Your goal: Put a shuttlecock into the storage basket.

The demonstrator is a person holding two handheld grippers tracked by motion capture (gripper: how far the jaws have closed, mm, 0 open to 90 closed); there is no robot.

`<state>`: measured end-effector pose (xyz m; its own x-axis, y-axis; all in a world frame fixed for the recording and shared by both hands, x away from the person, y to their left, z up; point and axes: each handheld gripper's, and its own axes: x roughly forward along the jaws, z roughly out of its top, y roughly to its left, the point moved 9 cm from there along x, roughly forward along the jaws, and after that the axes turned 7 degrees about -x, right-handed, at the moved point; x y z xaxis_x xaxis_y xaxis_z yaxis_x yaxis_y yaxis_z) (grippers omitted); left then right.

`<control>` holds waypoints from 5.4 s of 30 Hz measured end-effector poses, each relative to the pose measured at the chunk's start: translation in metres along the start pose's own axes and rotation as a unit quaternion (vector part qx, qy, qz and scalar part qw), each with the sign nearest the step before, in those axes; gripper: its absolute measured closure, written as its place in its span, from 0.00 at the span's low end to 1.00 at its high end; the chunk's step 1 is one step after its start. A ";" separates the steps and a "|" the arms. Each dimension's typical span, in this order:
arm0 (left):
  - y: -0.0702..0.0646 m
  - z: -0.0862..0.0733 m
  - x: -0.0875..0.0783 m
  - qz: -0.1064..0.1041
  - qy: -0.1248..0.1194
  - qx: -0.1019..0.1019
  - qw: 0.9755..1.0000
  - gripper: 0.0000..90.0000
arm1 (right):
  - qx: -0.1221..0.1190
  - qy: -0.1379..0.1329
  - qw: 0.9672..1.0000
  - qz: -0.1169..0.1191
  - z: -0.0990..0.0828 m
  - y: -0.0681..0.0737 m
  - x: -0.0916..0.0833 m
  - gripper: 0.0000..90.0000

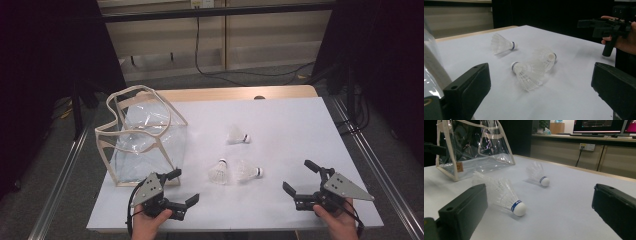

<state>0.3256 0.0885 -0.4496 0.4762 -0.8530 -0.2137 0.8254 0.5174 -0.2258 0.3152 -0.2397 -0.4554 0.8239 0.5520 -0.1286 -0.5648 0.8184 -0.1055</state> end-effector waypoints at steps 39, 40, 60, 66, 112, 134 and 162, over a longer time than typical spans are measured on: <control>-0.008 -0.005 0.036 0.028 0.049 -0.020 0.998 0.05 | -0.003 0.001 1.000 0.006 0.000 0.001 0.001 0.00; -0.008 -0.006 0.037 0.029 0.053 -0.022 0.998 0.05 | -0.003 0.001 1.000 0.006 0.000 0.001 0.001 0.00; -0.005 -0.011 0.056 0.036 0.080 -0.027 0.996 0.06 | 0.000 -0.003 1.000 0.004 0.001 0.000 0.001 0.00; -0.001 -0.012 0.057 0.045 0.088 -0.029 0.995 0.06 | 0.000 -0.002 1.000 0.003 0.000 -0.001 0.001 0.00; 0.018 -0.019 0.083 0.092 0.131 -0.043 0.986 0.21 | 0.002 -0.004 1.000 0.000 0.001 -0.004 0.004 0.00; 0.029 -0.022 0.090 0.110 0.152 -0.042 0.981 0.35 | 0.004 -0.003 1.000 -0.012 0.001 -0.008 -0.001 0.00; 0.031 -0.025 0.100 0.102 0.175 -0.041 0.978 0.62 | 0.002 0.001 1.000 -0.010 0.000 -0.007 0.002 0.00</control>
<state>0.3915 0.0207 -0.5019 0.4835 -0.6637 -0.5708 0.6900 0.6902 -0.2180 0.3207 -0.2450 -0.4546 0.8351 0.5350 -0.1278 -0.5478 0.8302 -0.1036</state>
